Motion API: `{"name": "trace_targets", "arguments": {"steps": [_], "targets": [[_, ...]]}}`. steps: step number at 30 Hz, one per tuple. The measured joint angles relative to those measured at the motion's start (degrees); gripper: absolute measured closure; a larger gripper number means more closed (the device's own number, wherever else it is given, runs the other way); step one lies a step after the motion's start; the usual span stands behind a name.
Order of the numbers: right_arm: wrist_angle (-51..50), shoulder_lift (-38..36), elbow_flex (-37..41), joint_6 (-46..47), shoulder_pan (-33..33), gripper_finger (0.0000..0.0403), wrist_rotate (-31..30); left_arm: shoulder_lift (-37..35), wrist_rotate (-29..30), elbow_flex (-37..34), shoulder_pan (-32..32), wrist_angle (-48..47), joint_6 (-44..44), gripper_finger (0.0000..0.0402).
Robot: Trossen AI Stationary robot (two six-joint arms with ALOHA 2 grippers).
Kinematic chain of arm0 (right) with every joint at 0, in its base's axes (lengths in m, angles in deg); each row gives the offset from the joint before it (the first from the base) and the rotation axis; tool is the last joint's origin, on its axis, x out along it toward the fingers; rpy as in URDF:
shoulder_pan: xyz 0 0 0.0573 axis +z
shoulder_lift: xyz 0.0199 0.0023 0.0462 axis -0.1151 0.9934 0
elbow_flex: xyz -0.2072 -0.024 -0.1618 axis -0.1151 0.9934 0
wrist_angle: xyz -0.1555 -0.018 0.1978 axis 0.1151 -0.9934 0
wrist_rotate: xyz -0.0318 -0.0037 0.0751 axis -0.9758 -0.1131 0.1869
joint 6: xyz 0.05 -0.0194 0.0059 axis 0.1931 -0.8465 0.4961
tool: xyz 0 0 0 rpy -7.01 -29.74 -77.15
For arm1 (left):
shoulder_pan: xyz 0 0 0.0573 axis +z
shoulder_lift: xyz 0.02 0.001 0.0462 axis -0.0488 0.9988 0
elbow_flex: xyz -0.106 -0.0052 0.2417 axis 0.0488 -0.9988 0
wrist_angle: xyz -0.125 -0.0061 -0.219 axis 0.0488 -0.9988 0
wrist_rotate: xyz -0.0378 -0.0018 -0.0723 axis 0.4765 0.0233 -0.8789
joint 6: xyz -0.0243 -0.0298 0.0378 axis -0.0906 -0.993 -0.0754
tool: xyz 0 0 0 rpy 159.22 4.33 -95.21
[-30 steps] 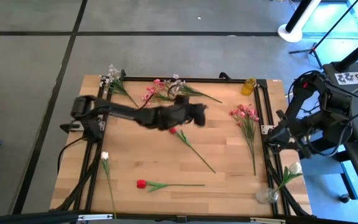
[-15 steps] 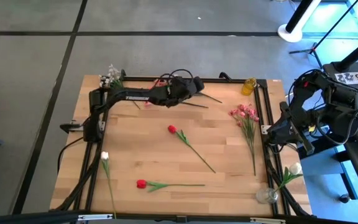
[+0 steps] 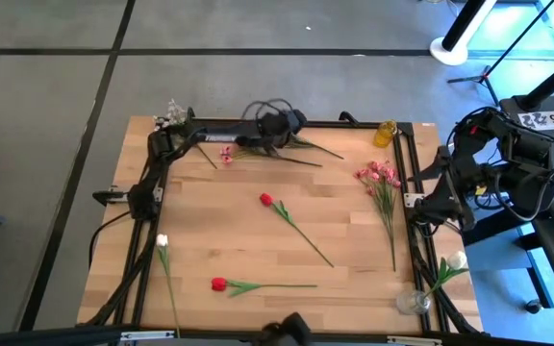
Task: Sort flowers into vase by color
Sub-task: Put the right white flowers into the transparent vase
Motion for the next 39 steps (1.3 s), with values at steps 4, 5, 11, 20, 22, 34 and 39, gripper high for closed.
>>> {"name": "trace_targets", "arguments": {"steps": [4, 5, 11, 20, 22, 34, 39], "targets": [[0.02, 0.0, 0.0, 0.17, 0.0, 0.0048, -2.94, -0.03, -4.8, 2.81, 3.93, -8.31, 11.66, 0.0245], [-0.07, 0.0, 0.0, 0.73, 0.0, 0.0048, -3.63, -0.06, -5.25, 3.49, 4.51, -9.35, 15.46, 0.0245], [-3.19, -0.02, 0.02, 7.87, -0.02, 0.0048, -5.39, -0.12, -7.44, 4.68, 6.51, -11.32, 42.32, 0.0246], [-4.49, 1.09, 0.02, 10.52, -0.02, 0.0048, -6.97, -0.25, -13.24, 4.75, 5.73, -17.35, 87.74, 0.0246], [-4.65, 1.24, 0.02, 11.9, -0.04, 0.0048, -8.15, -0.22, -14.29, 4.42, 5.84, -20.28, 94.71, 0.0246], [-5.52, 2.26, 0.02, 22.15, -1.63, 0.0048, -21.86, 1.47, -22.13, 1.49, 9.28, -16.2, 111.13, 0.0246], [-5.13, 4.56, 0.02, 22.17, -8.39, 0.0048, -20.57, 3.55, -23.98, 1.34, 9.93, -17.14, 112.27, 0.0246]]}}
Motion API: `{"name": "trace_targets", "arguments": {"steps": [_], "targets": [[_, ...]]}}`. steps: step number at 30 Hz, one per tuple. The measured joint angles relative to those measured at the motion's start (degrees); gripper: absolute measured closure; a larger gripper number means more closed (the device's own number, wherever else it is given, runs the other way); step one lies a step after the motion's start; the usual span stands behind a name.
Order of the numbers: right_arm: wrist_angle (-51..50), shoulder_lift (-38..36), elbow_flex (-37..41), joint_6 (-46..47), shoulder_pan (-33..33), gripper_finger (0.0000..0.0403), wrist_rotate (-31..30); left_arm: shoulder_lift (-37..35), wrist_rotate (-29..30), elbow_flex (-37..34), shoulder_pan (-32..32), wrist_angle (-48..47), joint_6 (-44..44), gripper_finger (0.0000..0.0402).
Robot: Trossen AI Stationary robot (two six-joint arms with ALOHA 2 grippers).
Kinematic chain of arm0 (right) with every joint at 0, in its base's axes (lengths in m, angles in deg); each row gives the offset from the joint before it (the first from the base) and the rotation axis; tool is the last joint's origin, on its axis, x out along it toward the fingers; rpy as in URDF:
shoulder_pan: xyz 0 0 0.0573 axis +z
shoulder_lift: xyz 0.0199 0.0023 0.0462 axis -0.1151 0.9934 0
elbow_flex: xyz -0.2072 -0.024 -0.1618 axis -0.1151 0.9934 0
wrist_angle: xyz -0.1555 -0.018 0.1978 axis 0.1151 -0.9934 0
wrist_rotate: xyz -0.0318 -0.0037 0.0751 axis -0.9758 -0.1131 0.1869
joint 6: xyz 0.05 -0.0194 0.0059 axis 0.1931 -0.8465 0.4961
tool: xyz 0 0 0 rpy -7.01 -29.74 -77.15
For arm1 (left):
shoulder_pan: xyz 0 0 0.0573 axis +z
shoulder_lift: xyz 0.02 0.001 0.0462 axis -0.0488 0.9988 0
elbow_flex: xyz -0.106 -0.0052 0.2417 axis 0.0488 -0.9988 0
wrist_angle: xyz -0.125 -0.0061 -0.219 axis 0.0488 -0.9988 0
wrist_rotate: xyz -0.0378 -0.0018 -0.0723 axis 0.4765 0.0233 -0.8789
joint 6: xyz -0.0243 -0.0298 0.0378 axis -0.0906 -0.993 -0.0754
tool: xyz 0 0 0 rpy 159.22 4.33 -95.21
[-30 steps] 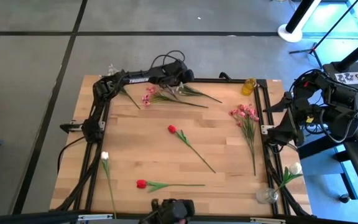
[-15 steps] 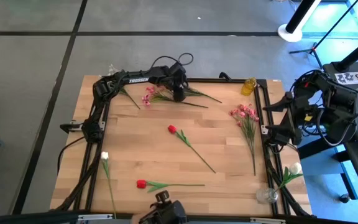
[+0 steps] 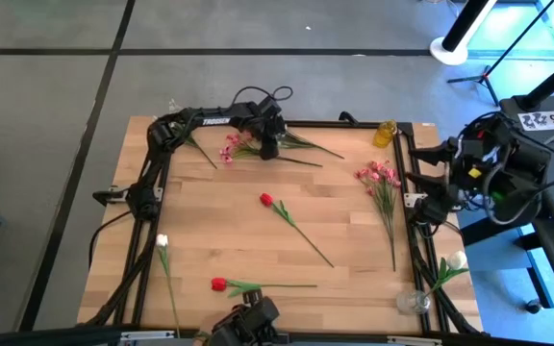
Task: Sort flowers into vase by color
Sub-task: Put the right white flowers into the transparent vase
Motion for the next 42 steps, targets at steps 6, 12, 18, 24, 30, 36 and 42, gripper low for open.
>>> {"name": "trace_targets", "arguments": {"steps": [6, 12, 18, 24, 30, 36, 42], "targets": [[0.15, 2.05, 0.0, -1.14, -8.95, 0.0048, 7.7, 0.0, -0.13, 0.02, -0.07, 0.37, 1.53, 0.0257], [1.6, 5.39, 0.0, -4.42, -18.01, 0.0048, 11.69, 0.0, 6.78, 0.02, -0.4, 0.8, -4.8, 0.0348], [11.16, 9.01, 0.0, -20.29, -27.87, 0.0048, 22.5, -1.31, 9.3, 0.02, -2.7, -0.71, -4.9, 0.0398], [17.13, 12.23, 0.0, -32.77, -38.76, 0.0048, 31.32, -8.11, 9.82, 0.04, -6.64, -7.11, -3.94, 0.04], [16.33, 16.86, 0.0, -35.11, -48.84, 0.0048, 42.47, -15.33, 1.02, 0.11, -13.77, -12.9, -12.63, 0.0401], [16.31, 23.09, 0.0, -40.84, -54.02, 0.0048, 50.88, -17.75, 1.11, 0.15, -24.4, -10.53, -19.26, 0.0401], [16.13, 29.31, 0.0, -41.64, -56.57, 0.0048, 57.71, -17.41, 4.62, 0.15, -29.3, -9.68, -24.99, 0.0401]]}}
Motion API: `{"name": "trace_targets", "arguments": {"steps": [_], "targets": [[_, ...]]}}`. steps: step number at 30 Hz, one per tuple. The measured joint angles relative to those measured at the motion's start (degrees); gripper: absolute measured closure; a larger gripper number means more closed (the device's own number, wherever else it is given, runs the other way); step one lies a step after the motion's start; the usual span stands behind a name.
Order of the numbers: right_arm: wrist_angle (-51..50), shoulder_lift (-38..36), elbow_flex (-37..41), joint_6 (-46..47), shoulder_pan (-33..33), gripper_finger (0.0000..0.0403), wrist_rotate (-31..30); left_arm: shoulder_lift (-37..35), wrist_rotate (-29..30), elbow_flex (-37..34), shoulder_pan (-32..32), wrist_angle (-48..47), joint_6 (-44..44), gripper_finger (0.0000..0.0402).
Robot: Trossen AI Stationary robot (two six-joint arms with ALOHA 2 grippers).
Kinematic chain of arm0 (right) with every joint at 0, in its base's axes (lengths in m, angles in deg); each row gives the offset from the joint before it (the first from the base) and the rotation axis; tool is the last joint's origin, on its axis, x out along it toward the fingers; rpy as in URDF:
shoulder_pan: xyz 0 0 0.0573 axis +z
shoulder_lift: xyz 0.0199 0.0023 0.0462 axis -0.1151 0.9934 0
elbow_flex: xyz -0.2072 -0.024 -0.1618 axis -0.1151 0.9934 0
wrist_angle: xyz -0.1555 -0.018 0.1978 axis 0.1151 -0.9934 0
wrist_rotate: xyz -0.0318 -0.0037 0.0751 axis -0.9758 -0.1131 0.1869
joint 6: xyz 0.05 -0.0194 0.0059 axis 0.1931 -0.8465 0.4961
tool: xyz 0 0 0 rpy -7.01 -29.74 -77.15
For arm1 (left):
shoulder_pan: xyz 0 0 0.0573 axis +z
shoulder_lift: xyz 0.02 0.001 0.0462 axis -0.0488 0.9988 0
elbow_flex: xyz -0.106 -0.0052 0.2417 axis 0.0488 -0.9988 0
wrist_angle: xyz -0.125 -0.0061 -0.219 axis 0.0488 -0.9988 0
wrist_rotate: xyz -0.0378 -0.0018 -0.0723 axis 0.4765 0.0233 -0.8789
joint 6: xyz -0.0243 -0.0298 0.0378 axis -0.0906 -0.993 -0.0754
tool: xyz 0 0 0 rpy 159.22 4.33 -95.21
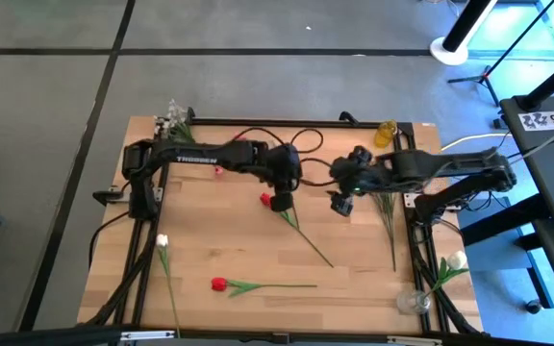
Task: Sort flowers into vase by color
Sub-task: Put the right white flowers into the transparent vase
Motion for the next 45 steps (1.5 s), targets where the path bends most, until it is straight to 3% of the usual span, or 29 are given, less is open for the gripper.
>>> {"name": "trace_targets", "arguments": {"steps": [6, 11, 18, 25, 32, 37, 45], "targets": [[0.37, 5.69, 0.0, 8.69, -0.53, 0.0048, 0.7, -2.42, 7.36, -0.09, 1.18, -4.5, -4.15, 0.0388], [2.01, 8.87, 0.0, 13.01, -4.0, 0.0048, 1.49, -10.24, 7.44, -0.09, 2.79, -10.33, -6.63, 0.0352], [15.92, 13.26, 0.0, 13.13, -12.63, 0.0048, 5.98, -21.25, 8.47, -0.07, 2.24, -17.81, -14.53, 0.0313], [28.97, 22.33, 0.0, 13.02, -18.82, 0.005, 10.19, -29.48, 11.72, -0.07, -2.3, -23.64, -26.86, 0.0307], [33.52, 33.93, 0.0, 11.73, -22.15, 0.01, 14.76, -31.72, 19.56, -0.07, -8.39, -30.59, -35.67, 0.0321], [34.56, 38.41, 0.0, 13.82, -22.42, 0.0141, 18.03, -31.68, 25.57, -0.07, -10.55, -34.03, -34.68, 0.0333], [35.74, 39.66, 0.0, 17.61, -21.06, 0.0205, 19.04, -31.72, 22.29, -0.3, -12.58, -33.99, -26.3, 0.0351]]}}
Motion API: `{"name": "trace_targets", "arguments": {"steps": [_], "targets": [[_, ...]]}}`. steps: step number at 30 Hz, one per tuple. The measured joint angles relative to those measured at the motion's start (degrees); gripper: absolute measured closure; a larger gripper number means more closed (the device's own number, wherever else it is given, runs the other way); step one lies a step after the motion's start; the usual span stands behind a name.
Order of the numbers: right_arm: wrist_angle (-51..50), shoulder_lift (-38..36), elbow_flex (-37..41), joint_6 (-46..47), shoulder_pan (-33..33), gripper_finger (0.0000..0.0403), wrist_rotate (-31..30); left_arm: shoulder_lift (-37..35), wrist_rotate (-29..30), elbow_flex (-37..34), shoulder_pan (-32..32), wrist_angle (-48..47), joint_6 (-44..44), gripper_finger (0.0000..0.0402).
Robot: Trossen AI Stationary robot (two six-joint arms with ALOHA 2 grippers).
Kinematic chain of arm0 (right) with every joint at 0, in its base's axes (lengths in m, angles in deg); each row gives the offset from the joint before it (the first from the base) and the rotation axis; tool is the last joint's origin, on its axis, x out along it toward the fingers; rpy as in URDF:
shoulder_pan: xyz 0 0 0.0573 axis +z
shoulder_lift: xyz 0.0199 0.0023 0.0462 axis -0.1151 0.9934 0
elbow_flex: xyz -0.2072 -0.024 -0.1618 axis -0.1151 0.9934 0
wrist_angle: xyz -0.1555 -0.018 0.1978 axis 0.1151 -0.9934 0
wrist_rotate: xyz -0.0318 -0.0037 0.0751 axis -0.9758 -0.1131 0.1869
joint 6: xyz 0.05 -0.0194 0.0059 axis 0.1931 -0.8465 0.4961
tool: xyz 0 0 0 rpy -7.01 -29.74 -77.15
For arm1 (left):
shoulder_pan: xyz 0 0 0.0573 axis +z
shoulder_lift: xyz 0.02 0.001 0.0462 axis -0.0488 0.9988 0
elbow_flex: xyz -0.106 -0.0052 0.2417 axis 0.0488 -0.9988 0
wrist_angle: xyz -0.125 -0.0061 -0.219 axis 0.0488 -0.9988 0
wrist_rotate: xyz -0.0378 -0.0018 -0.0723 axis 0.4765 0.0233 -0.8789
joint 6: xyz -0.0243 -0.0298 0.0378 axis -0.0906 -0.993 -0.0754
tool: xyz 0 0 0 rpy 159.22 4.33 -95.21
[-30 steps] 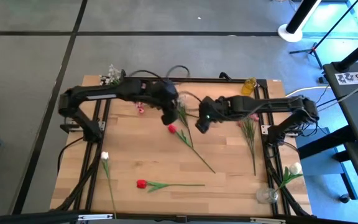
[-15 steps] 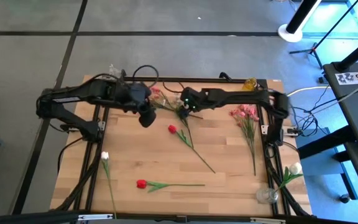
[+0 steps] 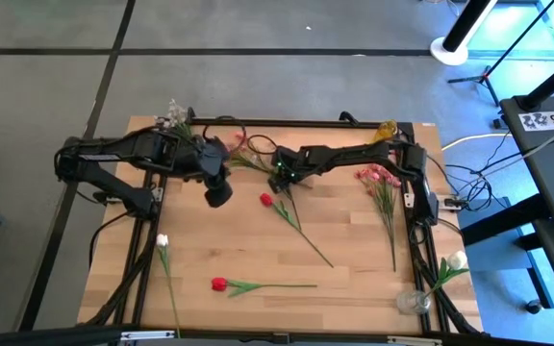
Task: Sort flowers into vase by color
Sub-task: Put the right white flowers into the transparent vase
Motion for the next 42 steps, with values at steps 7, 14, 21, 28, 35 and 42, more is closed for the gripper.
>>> {"name": "trace_targets", "arguments": {"steps": [7, 14, 21, 28, 35, 42], "targets": [[0.69, -0.33, -0.02, 3.1, 0.74, 0.0267, -0.58, 0.04, -0.22, -2.26, -4.36, 0.79, 3.02, 0.0363], [-0.2, -0.74, -0.96, 4.37, 0.73, 0.0288, 0.02, 0.04, -0.34, -8.42, -7.39, 8.53, 2.06, 0.0365], [-0.24, -0.9, -4.2, 4.13, 0.24, 0.0292, 2.49, -0.25, -3.8, -10.19, -6.92, 12.06, -0.72, 0.0365], [0.3, -0.13, -4.14, 3.95, -0.26, 0.036, 1.46, -1.49, -3.12, -10.19, -7.72, 12.08, -6.57, 0.0365], [2.67, 1.18, -4.13, 3.0, -0.08, 0.0312, 4.2, -1.67, -1.16, -10.19, -9.83, 12.05, -11.01, 0.0365], [7.37, 1.91, -4.18, -0.52, 0.03, 0.0193, 5.97, -1.69, 1.59, -10.19, -10.65, 12.53, -12.41, 0.0365]]}}
